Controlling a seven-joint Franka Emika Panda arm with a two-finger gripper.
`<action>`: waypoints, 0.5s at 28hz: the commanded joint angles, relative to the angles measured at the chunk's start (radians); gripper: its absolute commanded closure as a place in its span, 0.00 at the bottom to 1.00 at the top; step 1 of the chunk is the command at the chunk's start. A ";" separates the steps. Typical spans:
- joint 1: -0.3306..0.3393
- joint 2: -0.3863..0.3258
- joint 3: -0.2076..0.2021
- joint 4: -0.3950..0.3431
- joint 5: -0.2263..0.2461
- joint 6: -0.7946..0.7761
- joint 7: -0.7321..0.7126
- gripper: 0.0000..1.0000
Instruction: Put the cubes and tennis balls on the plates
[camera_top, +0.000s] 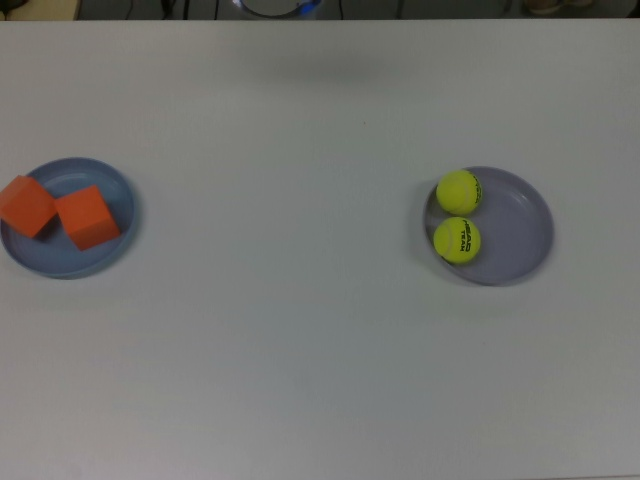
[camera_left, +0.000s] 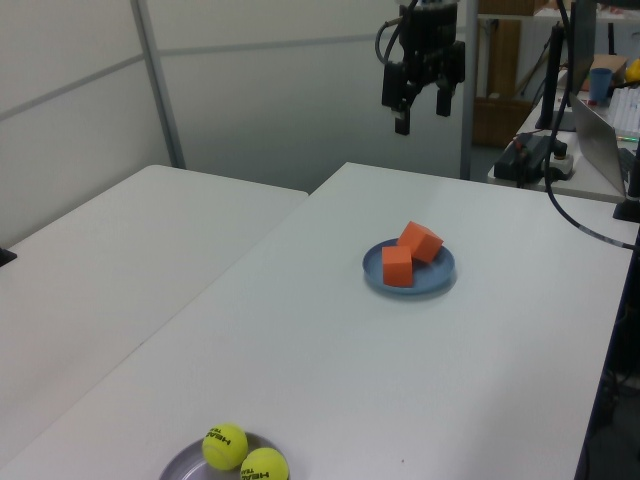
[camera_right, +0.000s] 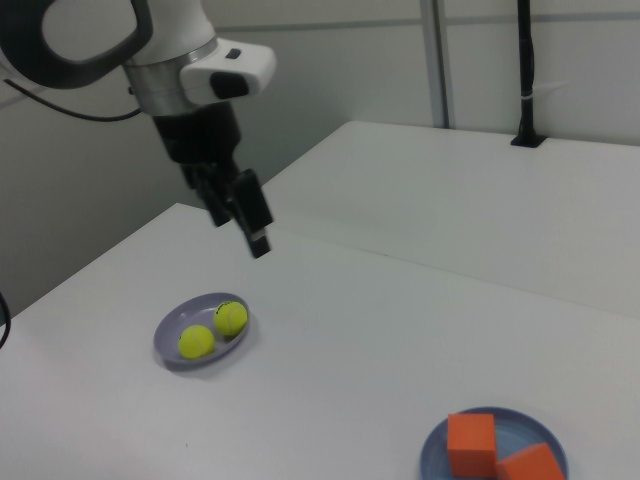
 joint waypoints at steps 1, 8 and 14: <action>-0.049 -0.003 -0.007 -0.022 0.005 0.080 -0.033 0.00; -0.064 0.030 -0.007 -0.042 0.003 0.132 -0.020 0.00; -0.064 0.039 -0.007 -0.044 0.002 0.130 -0.020 0.00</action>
